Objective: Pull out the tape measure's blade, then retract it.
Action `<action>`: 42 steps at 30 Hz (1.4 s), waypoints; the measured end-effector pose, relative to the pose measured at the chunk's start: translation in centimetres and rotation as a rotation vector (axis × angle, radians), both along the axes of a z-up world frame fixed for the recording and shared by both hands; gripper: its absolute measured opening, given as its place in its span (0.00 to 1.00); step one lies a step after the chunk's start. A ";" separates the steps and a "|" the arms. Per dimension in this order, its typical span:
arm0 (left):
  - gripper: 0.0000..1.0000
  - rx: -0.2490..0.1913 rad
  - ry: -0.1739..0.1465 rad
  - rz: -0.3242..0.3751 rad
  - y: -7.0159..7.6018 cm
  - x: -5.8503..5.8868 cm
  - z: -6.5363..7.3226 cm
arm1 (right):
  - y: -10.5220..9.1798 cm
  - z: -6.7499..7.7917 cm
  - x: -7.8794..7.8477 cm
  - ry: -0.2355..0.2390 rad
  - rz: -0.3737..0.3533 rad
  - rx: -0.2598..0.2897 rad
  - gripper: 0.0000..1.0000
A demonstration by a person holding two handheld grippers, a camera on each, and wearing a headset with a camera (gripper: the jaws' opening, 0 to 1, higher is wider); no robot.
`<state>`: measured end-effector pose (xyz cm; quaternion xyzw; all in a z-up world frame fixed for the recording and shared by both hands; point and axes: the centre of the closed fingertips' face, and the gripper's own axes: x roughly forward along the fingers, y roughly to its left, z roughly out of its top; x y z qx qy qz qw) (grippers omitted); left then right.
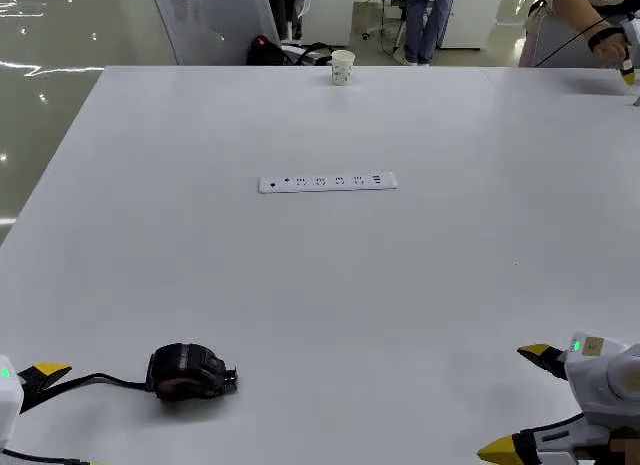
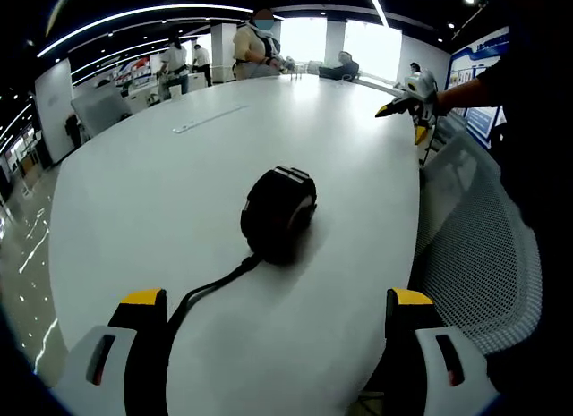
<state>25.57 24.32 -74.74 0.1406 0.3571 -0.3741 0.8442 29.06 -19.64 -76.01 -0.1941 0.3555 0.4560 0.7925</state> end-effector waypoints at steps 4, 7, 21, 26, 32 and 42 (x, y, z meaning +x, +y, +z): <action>0.99 0.008 0.004 -0.030 -0.2 0.7 0.5 | 1.3 0.2 0.2 0.002 0.037 0.007 0.99; 0.99 0.014 0.006 -0.054 -0.5 1.2 1.0 | 2.2 0.4 0.4 -0.003 0.061 0.016 0.99; 0.99 0.106 0.028 -0.251 -3.0 2.4 0.7 | 6.0 0.6 1.7 -0.003 0.139 0.040 0.99; 0.99 0.153 0.044 -0.325 -4.0 2.8 0.6 | 8.1 0.6 1.7 -0.008 0.190 0.045 0.99; 0.99 0.180 0.034 -0.379 -5.3 3.7 0.7 | 10.5 0.7 2.2 -0.020 0.233 0.057 0.99; 0.99 0.240 0.048 -0.454 -6.6 4.5 0.3 | 13.8 0.6 2.8 -0.027 0.301 0.068 0.99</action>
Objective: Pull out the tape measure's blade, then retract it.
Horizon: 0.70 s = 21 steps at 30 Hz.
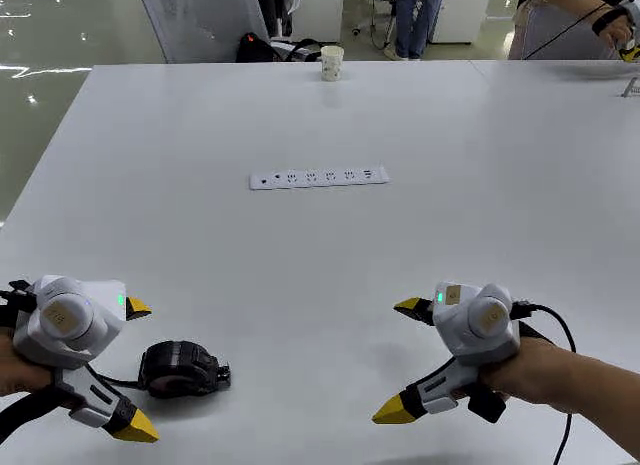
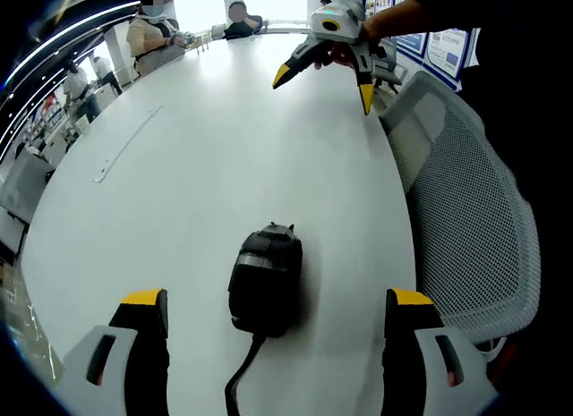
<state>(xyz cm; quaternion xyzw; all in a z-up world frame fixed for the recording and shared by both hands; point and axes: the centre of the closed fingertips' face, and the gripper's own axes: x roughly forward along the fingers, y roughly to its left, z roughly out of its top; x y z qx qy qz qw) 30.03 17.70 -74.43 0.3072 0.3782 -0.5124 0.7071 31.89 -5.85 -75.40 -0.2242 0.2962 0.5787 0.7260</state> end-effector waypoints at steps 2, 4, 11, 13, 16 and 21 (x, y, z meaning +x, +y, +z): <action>0.97 0.002 -0.001 -0.015 -0.1 0.3 -0.3 | 0.5 -0.1 0.1 -0.002 0.010 -0.004 0.99; 0.96 0.010 0.006 -0.027 -0.5 0.3 -0.4 | 1.2 -0.1 0.0 -0.004 0.026 -0.005 0.99; 0.91 0.024 0.035 -0.043 -1.5 0.7 -1.1 | 3.4 -0.2 0.3 -0.001 0.072 -0.012 0.99; 0.91 0.022 0.045 -0.051 -1.9 0.6 -1.3 | 4.2 -0.1 0.4 -0.005 0.087 -0.014 0.99; 0.86 0.043 0.051 -0.061 -1.9 0.9 -1.8 | 5.3 -0.1 0.4 -0.003 0.107 -0.013 0.99; 0.64 0.075 0.045 -0.051 -1.6 1.7 -2.1 | 7.2 -0.3 0.0 0.000 0.142 -0.002 0.99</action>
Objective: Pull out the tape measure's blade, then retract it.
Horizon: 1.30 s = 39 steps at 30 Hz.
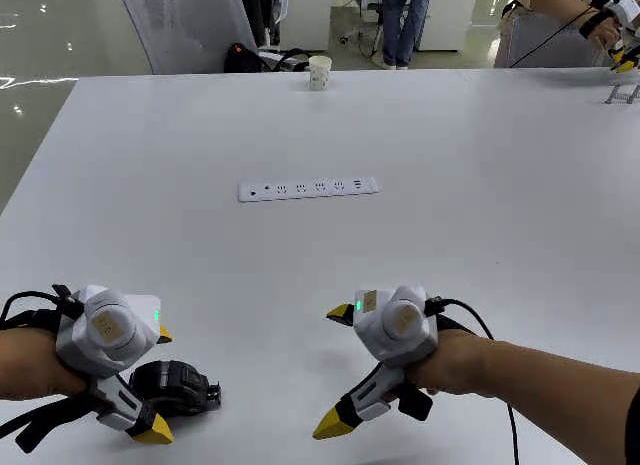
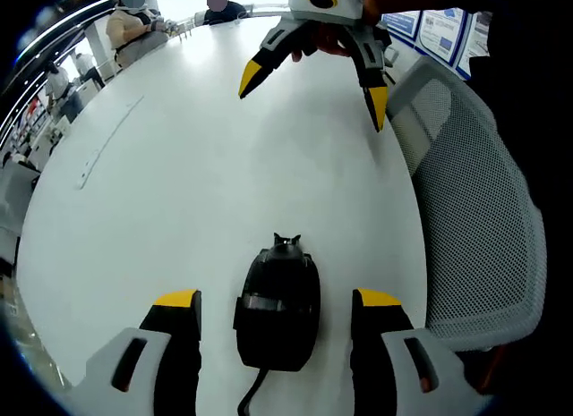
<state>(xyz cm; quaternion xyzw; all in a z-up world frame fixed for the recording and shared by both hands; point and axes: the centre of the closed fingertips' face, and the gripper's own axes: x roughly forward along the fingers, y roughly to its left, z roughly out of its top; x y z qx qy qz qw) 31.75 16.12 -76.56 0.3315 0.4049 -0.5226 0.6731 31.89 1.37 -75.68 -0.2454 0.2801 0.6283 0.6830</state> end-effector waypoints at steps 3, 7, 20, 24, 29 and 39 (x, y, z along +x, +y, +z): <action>0.56 0.000 -0.001 0.004 -0.3 -0.1 0.3 | 1.3 0.4 -0.1 0.010 -0.009 0.044 0.99; 0.53 0.032 -0.002 -0.043 -0.3 -0.5 -0.2 | 2.5 0.2 -0.1 0.016 -0.007 0.048 0.99; 0.36 0.086 -0.026 -0.114 -0.6 -0.7 -0.7 | 3.9 -0.4 -0.2 0.011 0.032 0.022 0.99; 0.32 0.100 -0.048 -0.107 -0.5 -0.3 -0.9 | 4.2 -0.5 0.0 0.018 0.031 0.023 0.99; 0.32 0.117 -0.052 -0.078 -0.6 -0.1 -1.2 | 4.9 -1.1 0.3 0.030 0.030 0.019 0.99; 0.32 0.074 -0.041 -0.052 -0.6 0.1 -1.3 | 6.9 -2.9 -0.2 0.046 0.064 0.002 0.99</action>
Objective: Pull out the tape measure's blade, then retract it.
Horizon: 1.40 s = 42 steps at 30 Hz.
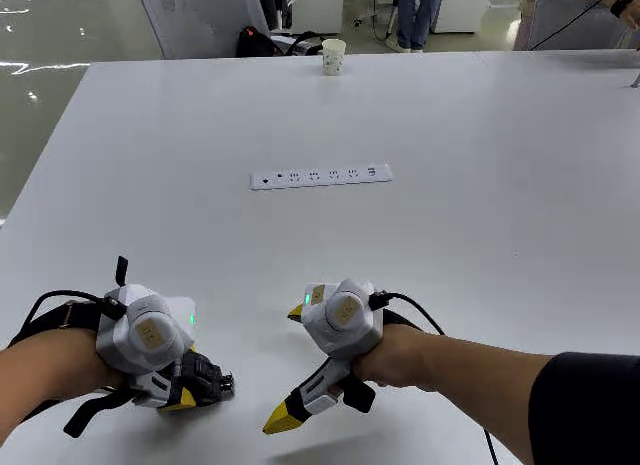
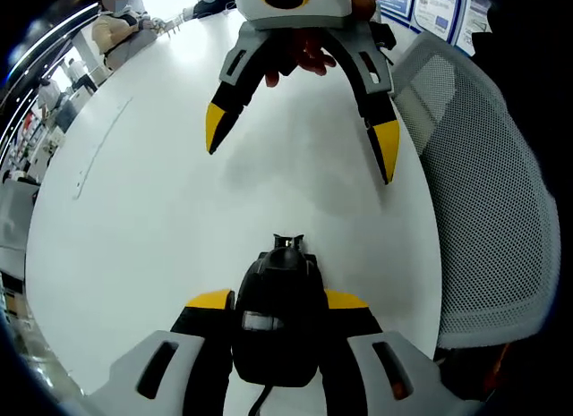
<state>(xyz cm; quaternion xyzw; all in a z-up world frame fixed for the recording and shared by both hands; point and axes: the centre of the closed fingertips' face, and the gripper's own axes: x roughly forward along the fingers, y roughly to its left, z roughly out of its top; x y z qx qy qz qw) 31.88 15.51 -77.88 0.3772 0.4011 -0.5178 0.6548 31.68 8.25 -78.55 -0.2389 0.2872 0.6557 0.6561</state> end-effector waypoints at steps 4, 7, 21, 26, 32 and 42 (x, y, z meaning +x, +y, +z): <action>0.32 0.004 -0.019 -0.014 -0.1 -0.1 0.0 | 0.7 -0.6 -0.6 -0.013 0.038 -0.017 0.99; 0.32 0.003 -0.020 -0.011 -0.1 -0.1 0.0 | 1.3 -0.6 -0.4 -0.017 0.038 -0.015 0.99; 0.32 0.002 -0.023 0.003 -0.1 -0.2 0.0 | 3.7 -0.3 -0.3 -0.032 0.087 0.006 0.82; 0.32 -0.006 -0.020 0.005 0.0 -0.2 0.0 | 4.6 -0.5 -0.5 -0.062 0.114 -0.021 0.53; 0.32 -0.014 -0.022 0.008 0.0 -0.2 0.0 | 5.6 -1.1 -0.3 -0.085 0.103 -0.038 0.30; 0.32 -0.016 -0.027 0.015 0.0 0.0 0.0 | 5.6 -2.0 -0.4 -0.063 0.131 -0.073 0.15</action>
